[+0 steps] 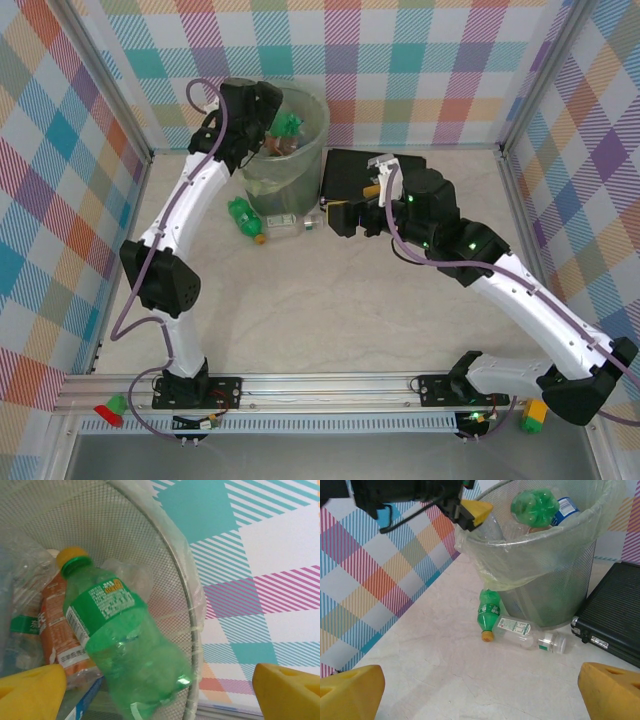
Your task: Put the plastic bottles in the bin
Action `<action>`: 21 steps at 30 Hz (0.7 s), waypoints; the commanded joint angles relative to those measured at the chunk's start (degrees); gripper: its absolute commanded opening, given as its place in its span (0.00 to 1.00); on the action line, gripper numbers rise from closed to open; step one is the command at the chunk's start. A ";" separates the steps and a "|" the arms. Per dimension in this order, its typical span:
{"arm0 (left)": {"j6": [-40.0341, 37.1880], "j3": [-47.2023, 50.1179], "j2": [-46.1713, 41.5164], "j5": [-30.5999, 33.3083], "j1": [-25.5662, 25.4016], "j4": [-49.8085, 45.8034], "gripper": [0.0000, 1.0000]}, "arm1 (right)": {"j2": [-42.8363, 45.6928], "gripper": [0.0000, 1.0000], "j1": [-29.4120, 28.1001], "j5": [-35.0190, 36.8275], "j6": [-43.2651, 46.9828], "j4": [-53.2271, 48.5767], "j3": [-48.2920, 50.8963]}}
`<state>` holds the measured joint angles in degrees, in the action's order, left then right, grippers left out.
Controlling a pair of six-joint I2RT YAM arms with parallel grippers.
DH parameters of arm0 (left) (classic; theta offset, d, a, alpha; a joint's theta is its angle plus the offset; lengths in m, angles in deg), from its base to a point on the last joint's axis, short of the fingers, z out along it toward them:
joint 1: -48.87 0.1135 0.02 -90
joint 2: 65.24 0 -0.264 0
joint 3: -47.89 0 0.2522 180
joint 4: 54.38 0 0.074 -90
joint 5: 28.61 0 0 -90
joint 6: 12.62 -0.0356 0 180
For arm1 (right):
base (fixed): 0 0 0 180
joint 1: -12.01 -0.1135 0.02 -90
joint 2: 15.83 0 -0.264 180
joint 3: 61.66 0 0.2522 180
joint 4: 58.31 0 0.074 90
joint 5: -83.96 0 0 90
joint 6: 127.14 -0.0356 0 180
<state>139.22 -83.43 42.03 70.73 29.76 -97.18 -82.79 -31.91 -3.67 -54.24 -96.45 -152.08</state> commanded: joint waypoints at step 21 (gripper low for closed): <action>-16.04 14.08 -20.97 -3.76 -0.84 -6.57 1.00 | -6.29 0.99 -0.12 -1.96 -4.19 -0.06 -1.10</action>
<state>127.40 -71.41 26.55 68.68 29.43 -101.62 -87.49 -31.91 -6.06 -56.18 -96.17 -152.08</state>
